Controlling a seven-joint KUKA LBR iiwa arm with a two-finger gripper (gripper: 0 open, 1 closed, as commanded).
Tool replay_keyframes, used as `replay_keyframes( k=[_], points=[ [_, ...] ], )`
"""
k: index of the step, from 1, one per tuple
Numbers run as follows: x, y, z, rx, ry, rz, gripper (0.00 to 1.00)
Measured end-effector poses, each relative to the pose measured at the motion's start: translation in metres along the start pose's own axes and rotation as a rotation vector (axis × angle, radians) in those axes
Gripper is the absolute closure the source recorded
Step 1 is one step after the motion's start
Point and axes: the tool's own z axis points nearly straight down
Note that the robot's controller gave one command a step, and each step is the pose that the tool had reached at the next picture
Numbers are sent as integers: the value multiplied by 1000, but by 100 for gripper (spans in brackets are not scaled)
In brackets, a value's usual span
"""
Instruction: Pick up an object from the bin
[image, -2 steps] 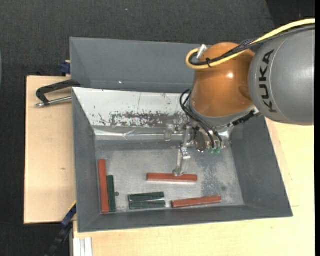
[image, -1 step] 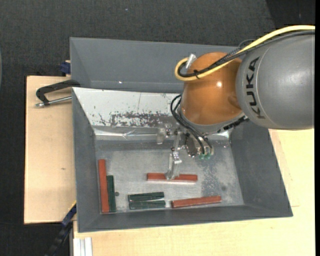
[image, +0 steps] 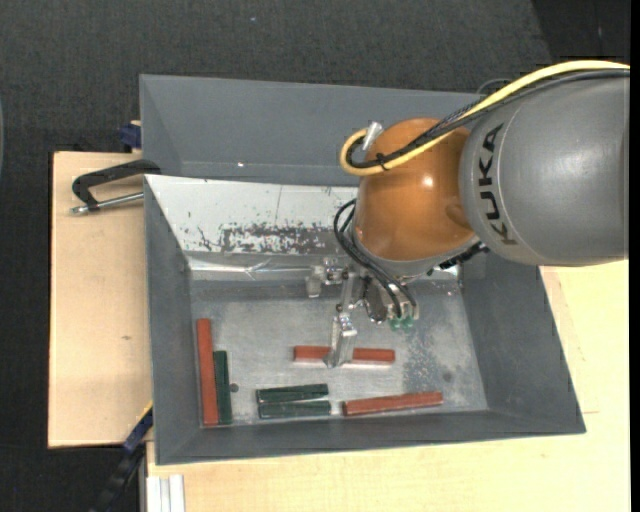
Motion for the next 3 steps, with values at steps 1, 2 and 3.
replay_keyframes(
  k=[1, 2, 3],
  points=[
    [9, 1, -13, 1, 17, -13, 0],
    [10, -3, 8, 1, -4, -86, 0],
    [23, -31, 71, 0, 3, -241, 0]
  ],
)
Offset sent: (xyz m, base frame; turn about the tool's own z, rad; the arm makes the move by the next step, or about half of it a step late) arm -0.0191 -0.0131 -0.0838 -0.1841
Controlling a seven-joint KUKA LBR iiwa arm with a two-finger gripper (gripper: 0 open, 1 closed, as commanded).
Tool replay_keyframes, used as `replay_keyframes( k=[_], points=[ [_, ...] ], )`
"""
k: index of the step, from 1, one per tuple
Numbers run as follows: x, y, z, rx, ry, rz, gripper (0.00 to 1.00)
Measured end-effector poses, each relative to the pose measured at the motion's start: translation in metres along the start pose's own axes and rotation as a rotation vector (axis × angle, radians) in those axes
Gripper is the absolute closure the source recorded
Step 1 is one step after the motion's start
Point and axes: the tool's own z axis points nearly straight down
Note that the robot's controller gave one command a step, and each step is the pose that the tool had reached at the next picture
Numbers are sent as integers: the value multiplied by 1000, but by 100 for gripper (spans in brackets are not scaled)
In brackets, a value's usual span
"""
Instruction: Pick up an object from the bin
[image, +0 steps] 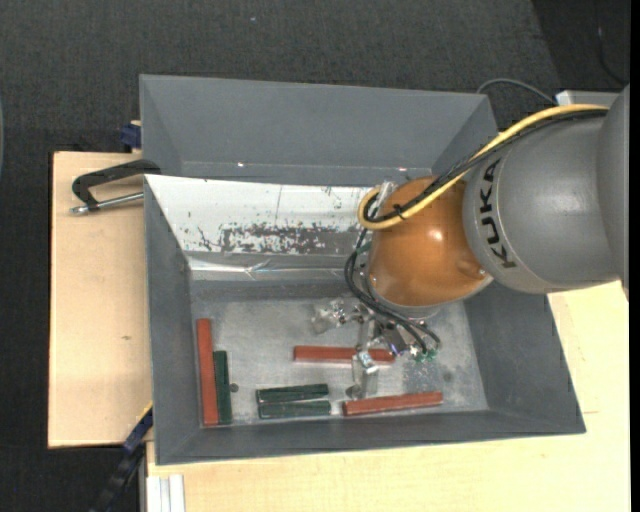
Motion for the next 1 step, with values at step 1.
replay_keyframes(
  k=[1],
  points=[
    [-9, 4, 33, -1, 1, -30, 100]
  ],
)
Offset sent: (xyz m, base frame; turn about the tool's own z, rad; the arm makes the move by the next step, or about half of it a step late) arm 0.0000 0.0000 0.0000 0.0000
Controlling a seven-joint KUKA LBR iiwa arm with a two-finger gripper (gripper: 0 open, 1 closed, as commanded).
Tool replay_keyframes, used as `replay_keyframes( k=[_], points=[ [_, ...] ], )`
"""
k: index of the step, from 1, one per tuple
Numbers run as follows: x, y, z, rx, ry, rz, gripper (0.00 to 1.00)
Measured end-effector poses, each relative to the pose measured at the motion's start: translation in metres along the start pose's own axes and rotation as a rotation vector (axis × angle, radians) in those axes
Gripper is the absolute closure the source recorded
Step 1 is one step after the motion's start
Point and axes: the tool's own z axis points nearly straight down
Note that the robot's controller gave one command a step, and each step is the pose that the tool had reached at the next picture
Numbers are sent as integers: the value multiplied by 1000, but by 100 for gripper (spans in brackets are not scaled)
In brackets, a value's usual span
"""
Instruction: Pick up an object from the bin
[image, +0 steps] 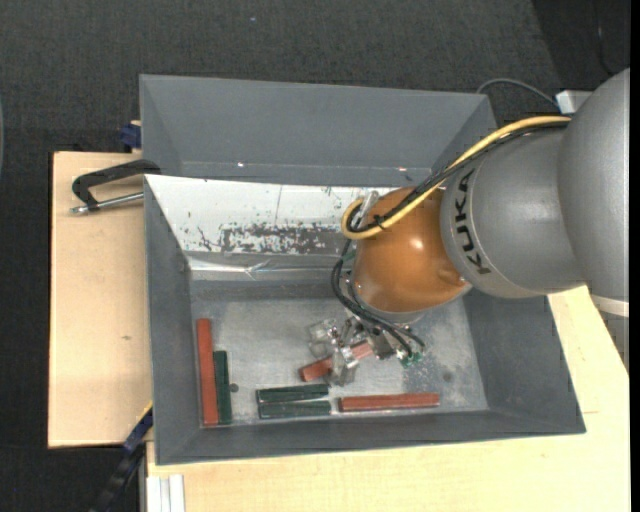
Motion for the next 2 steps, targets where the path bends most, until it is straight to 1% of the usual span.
replay_keyframes(
  k=[1, 2],
  points=[
    [0, 0, 0, 0, 0, 0, 100],
    [9, -8, -42, -3, 7, -23, 100]
  ],
)
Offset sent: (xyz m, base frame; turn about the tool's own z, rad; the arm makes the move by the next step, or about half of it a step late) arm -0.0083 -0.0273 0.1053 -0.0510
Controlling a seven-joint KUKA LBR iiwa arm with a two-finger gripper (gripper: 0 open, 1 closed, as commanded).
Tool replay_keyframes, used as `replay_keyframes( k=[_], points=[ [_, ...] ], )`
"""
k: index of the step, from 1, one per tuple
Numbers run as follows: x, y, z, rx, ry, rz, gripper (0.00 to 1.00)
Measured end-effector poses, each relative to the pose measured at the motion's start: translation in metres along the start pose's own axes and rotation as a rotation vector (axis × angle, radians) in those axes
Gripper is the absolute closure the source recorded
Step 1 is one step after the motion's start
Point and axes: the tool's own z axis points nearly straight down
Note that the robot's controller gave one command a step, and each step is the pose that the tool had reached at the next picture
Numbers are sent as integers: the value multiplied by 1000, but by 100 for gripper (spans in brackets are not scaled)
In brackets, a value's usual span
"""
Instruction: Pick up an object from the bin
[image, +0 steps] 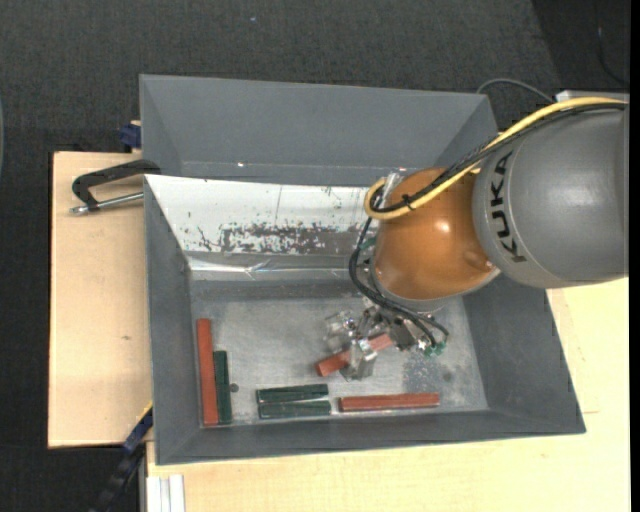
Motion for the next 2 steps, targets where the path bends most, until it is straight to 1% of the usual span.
replay_keyframes(
  k=[1, 2],
  points=[
    [-2, -11, -70, 2, -4, 20, 100],
    [-5, -13, -130, 3, -6, 46, 100]
  ],
)
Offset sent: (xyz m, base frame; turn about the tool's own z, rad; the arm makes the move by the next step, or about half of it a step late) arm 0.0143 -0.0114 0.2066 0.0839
